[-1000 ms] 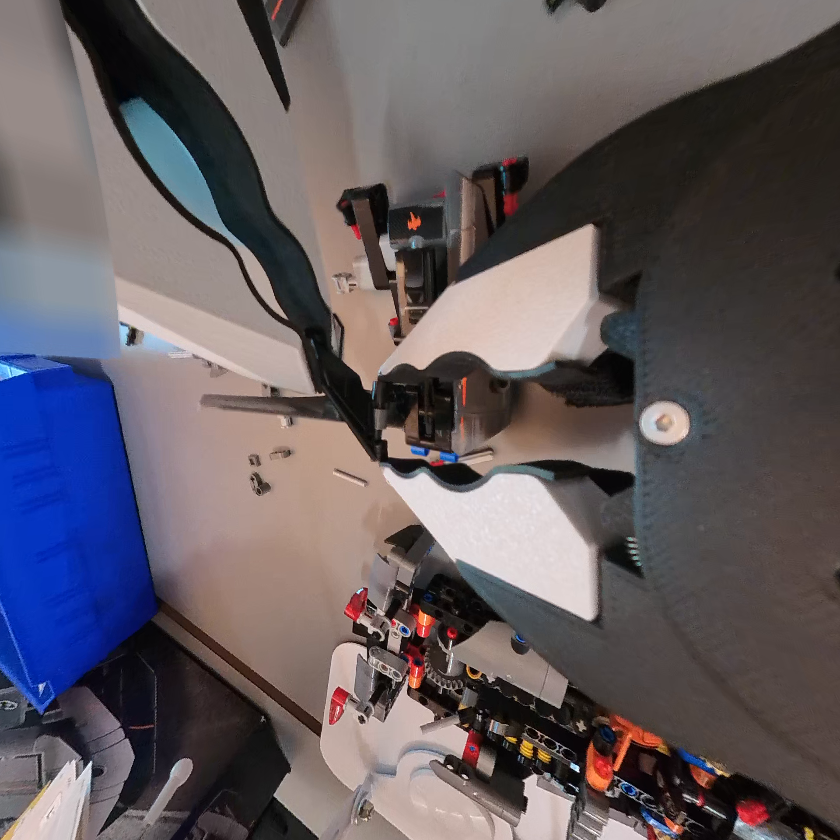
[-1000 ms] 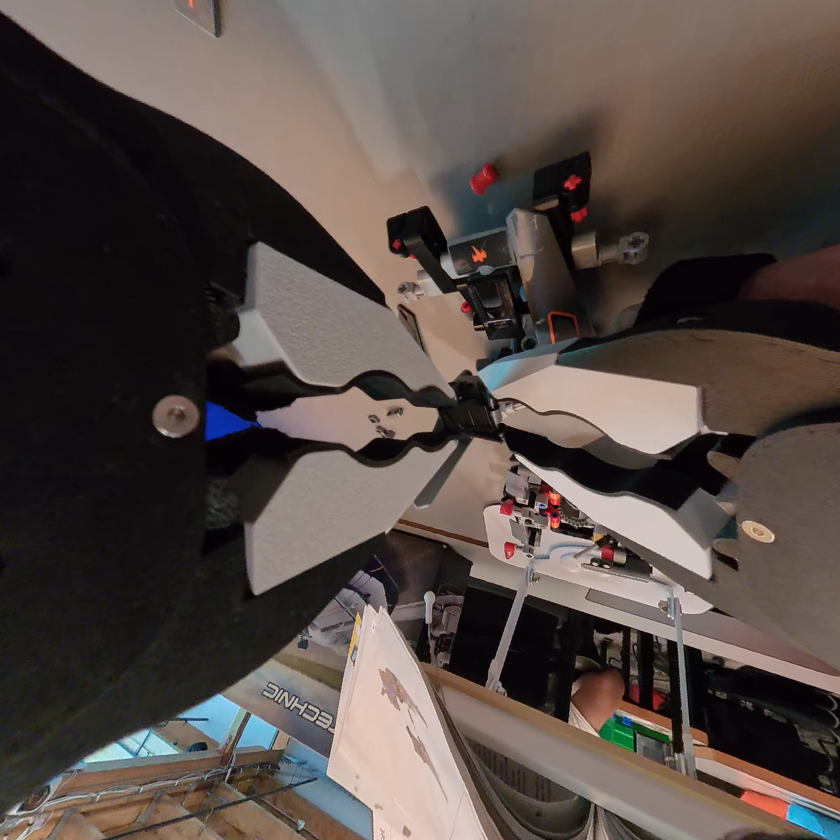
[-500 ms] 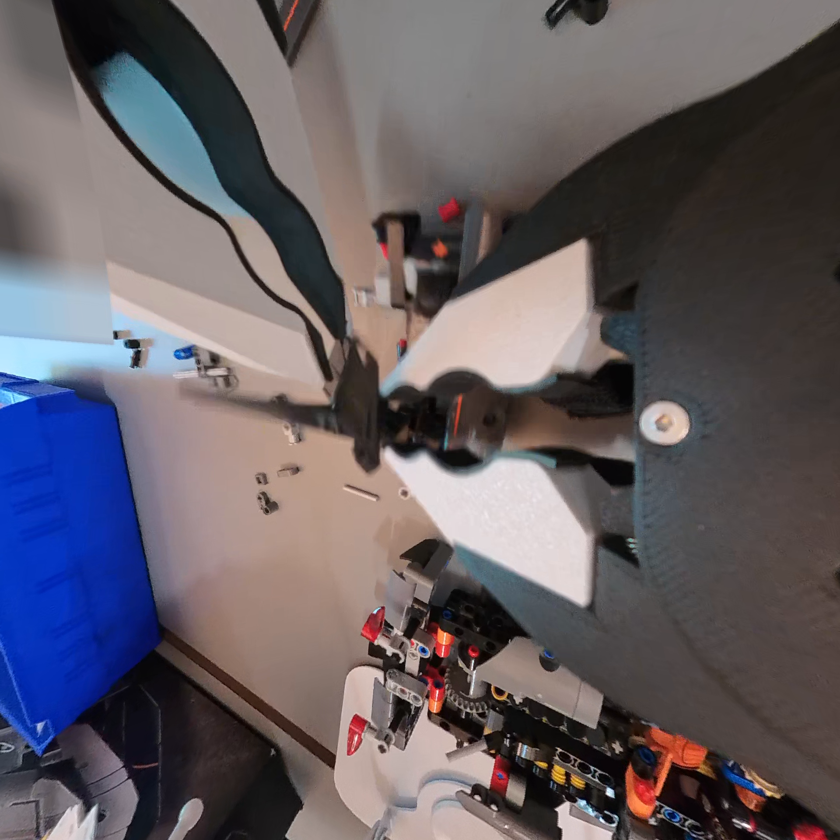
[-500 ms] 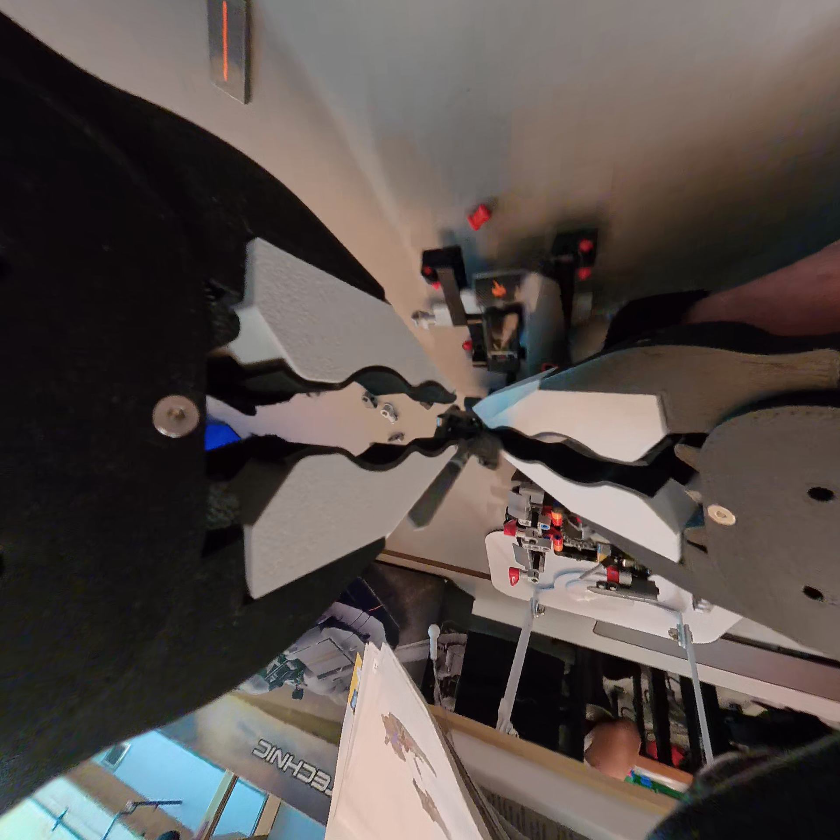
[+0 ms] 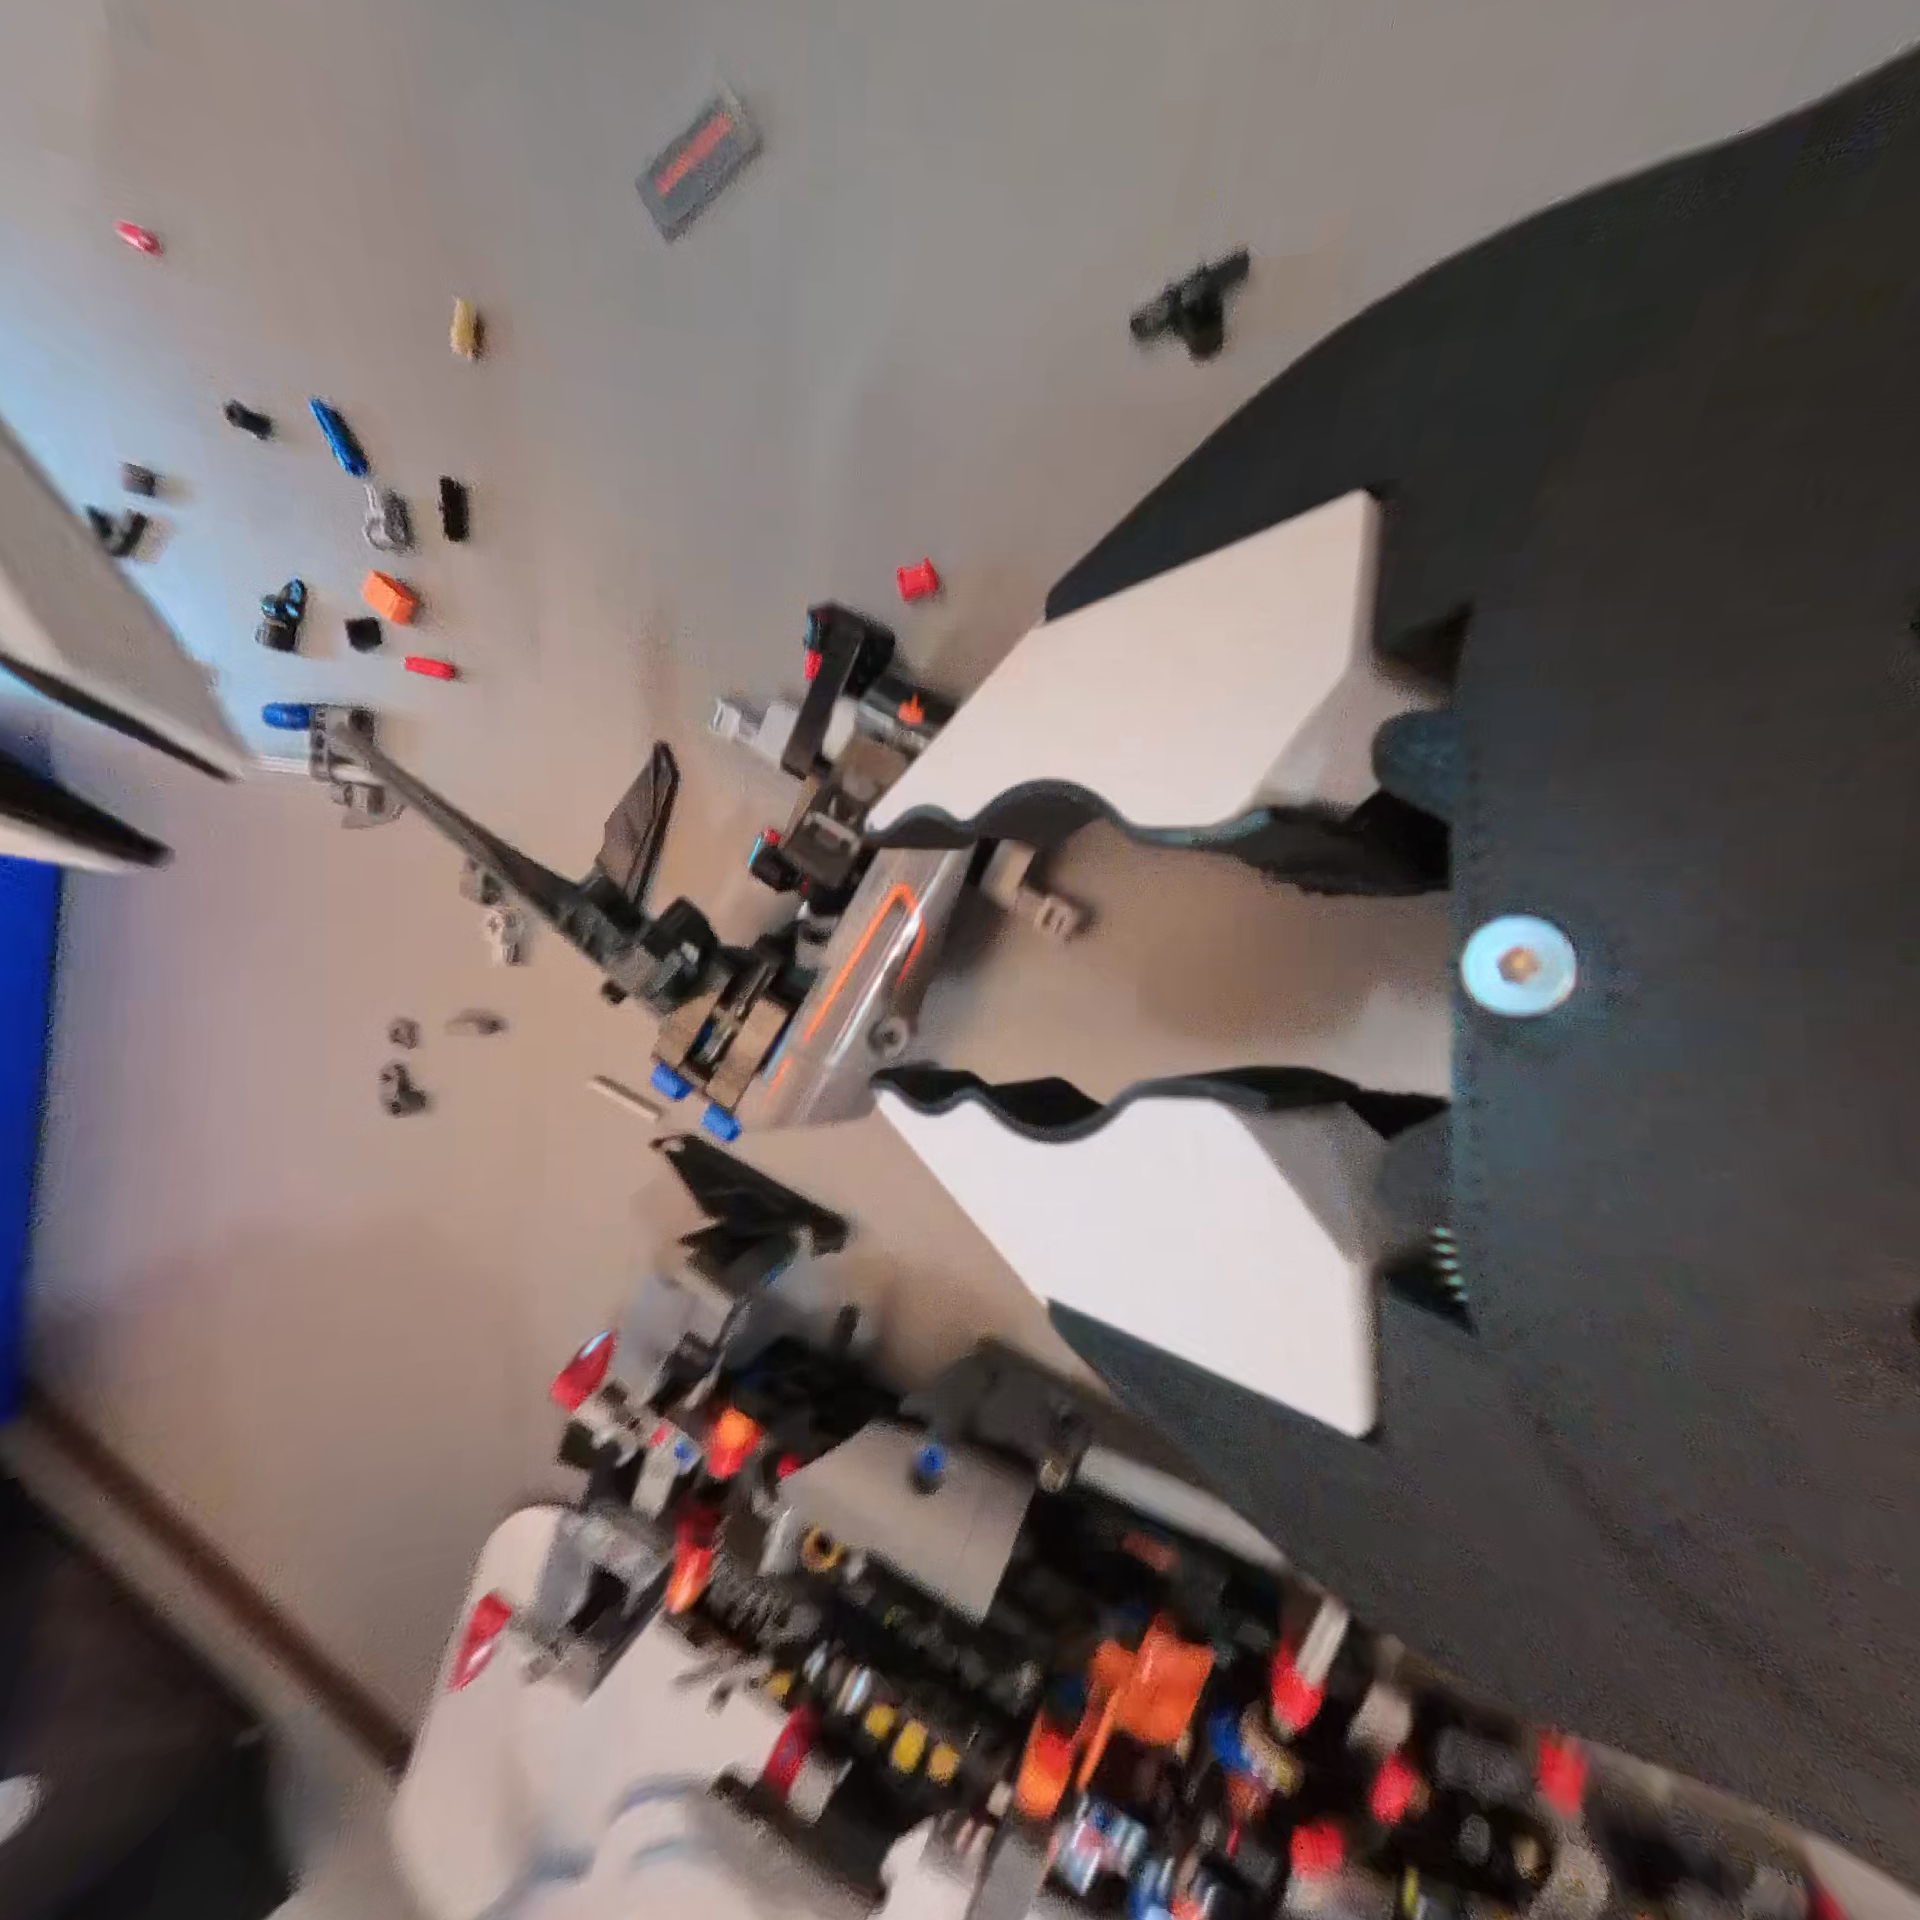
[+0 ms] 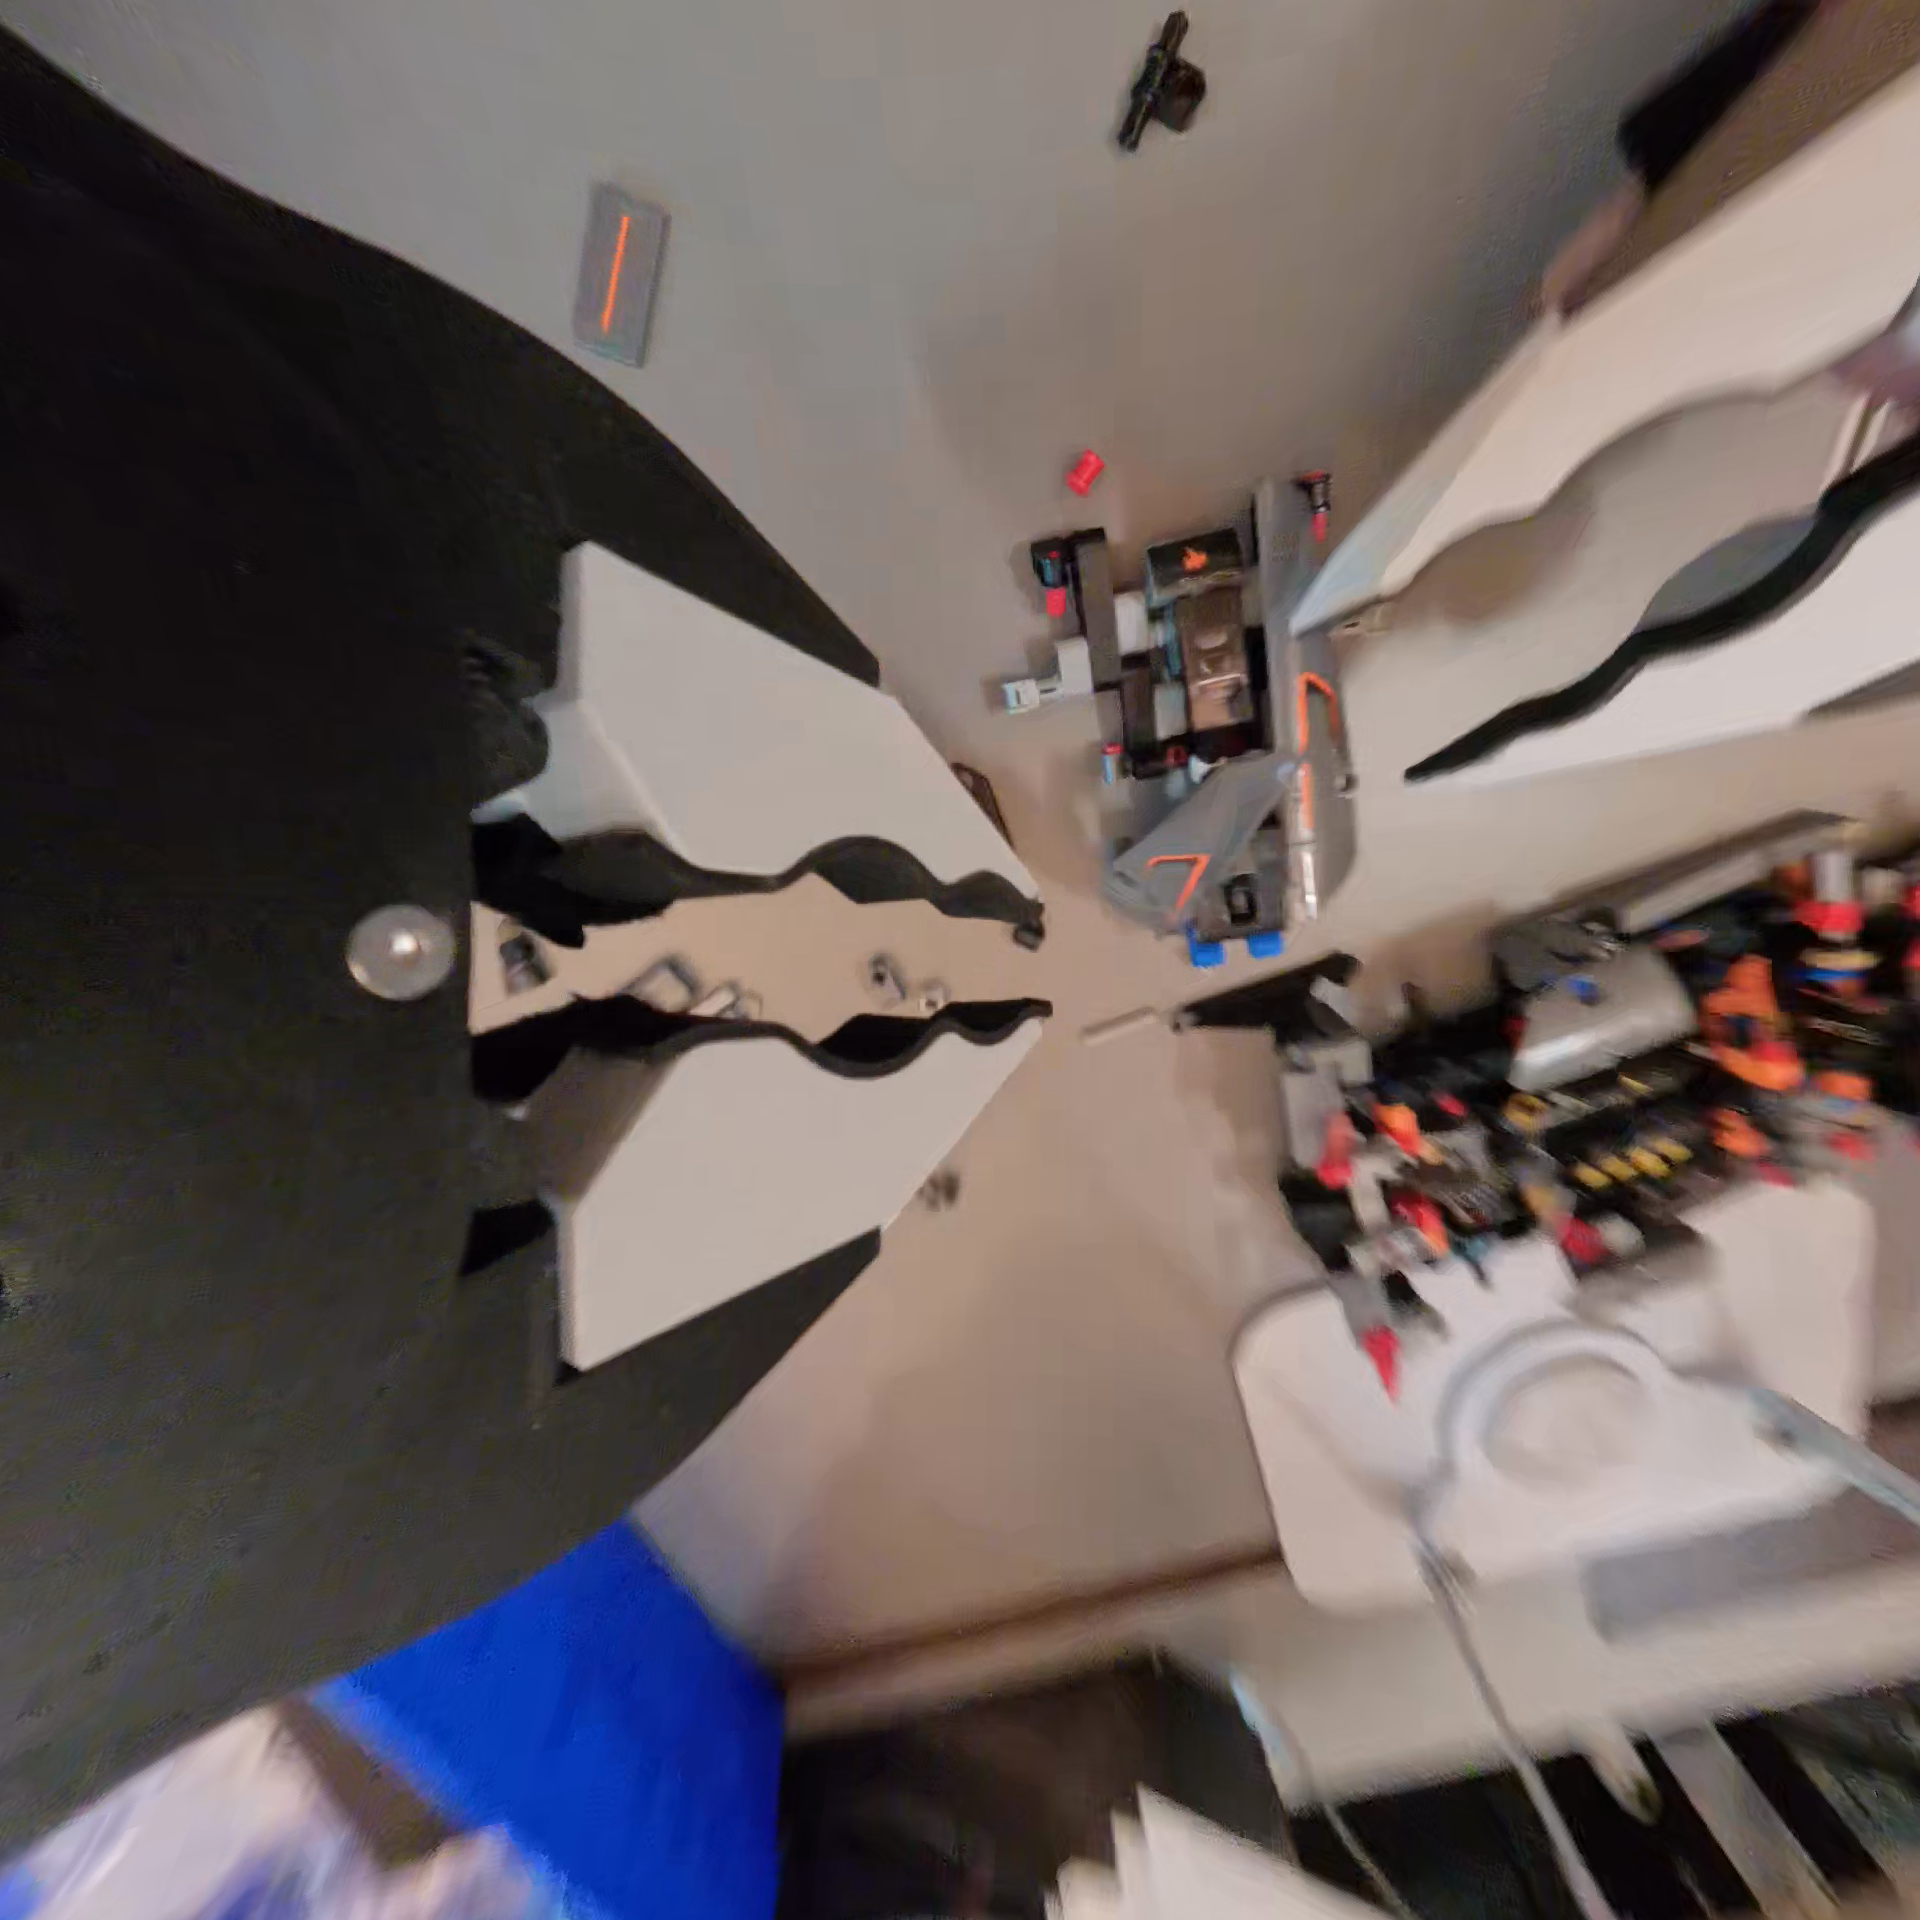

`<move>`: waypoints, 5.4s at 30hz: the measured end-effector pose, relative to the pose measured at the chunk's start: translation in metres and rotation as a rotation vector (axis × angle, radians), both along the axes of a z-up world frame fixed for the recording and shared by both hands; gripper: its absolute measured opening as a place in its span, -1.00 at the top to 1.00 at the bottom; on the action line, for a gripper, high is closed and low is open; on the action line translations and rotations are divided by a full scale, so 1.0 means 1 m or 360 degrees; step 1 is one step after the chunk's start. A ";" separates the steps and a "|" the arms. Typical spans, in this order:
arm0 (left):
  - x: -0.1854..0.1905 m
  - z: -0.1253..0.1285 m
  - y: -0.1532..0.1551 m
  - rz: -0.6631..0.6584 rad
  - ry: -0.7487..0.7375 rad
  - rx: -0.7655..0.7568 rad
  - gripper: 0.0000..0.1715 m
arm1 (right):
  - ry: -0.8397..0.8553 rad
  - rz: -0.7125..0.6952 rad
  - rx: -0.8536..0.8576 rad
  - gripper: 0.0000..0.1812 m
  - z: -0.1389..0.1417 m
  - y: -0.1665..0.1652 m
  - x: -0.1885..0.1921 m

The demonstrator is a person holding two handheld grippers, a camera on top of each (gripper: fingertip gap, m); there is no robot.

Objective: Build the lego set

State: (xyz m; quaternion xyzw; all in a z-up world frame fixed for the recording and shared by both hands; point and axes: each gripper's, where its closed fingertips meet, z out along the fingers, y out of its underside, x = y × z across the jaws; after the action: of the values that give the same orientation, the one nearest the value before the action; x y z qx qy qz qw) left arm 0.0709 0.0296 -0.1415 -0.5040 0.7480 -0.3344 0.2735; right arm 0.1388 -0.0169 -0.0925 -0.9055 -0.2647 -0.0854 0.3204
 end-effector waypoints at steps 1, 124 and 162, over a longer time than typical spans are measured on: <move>-0.004 -0.004 -0.006 0.0026 0.0040 -0.0057 0.50 | 0.0102 -0.0008 -0.0044 0.83 -0.015 0.003 0.003; -0.100 0.107 -0.010 0.0286 -0.0546 -0.0824 0.83 | -0.0098 0.0958 0.0624 0.98 0.057 0.046 -0.166; -0.110 0.136 -0.040 -0.0648 -0.0601 -0.1137 0.93 | 0.0648 0.1376 0.0252 0.96 0.085 0.003 -0.175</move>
State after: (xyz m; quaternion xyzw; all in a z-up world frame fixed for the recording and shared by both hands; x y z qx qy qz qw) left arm -0.0387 -0.0103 -0.0054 -0.3395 0.6066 -0.7046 0.1426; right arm -0.0363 -0.0137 -0.0076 -0.6836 -0.5414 0.2147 0.4398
